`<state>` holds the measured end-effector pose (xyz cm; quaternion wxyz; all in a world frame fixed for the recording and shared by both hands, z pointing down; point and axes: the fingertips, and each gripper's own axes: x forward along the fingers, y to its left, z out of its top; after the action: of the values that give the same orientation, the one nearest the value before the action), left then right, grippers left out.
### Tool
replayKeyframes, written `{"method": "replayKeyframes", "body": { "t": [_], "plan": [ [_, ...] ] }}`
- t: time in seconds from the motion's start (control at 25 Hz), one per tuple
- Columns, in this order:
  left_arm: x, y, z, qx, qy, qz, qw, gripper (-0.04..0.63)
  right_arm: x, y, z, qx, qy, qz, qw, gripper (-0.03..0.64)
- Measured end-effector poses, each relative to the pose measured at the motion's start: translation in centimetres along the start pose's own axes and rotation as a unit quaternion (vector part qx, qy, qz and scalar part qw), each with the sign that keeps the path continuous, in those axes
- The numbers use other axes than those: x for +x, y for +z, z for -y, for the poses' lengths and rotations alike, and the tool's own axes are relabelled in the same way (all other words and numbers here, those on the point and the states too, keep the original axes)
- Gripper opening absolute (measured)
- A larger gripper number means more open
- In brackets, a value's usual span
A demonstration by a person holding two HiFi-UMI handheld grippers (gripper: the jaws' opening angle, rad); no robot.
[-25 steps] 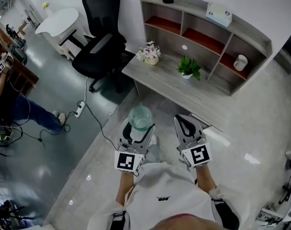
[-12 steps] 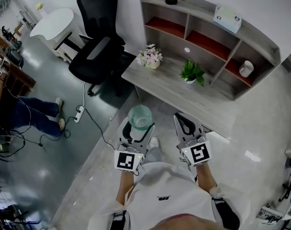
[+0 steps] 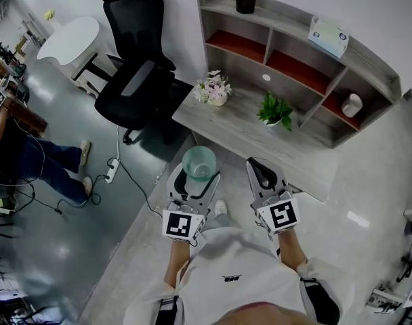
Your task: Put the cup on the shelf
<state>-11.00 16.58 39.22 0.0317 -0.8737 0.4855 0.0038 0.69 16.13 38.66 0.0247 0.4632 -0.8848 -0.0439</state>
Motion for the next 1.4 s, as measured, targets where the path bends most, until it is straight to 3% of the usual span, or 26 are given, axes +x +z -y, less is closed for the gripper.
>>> {"method": "replayKeyframes", "body": {
  "t": [0.88,1.4],
  "plan": [
    [6.3,-1.7,-6.1,-0.014,-0.047,-0.003,0.9988,0.354,7.0,-0.9,2.3,-0.005,-0.048,-0.024,0.999,0.031],
    [10.5,-2.0,-8.8,-0.010,-0.053,-0.002,0.9985,0.354,11.2,-1.6,4.9,-0.005,-0.056,-0.023,0.998,0.031]
  ]
}}
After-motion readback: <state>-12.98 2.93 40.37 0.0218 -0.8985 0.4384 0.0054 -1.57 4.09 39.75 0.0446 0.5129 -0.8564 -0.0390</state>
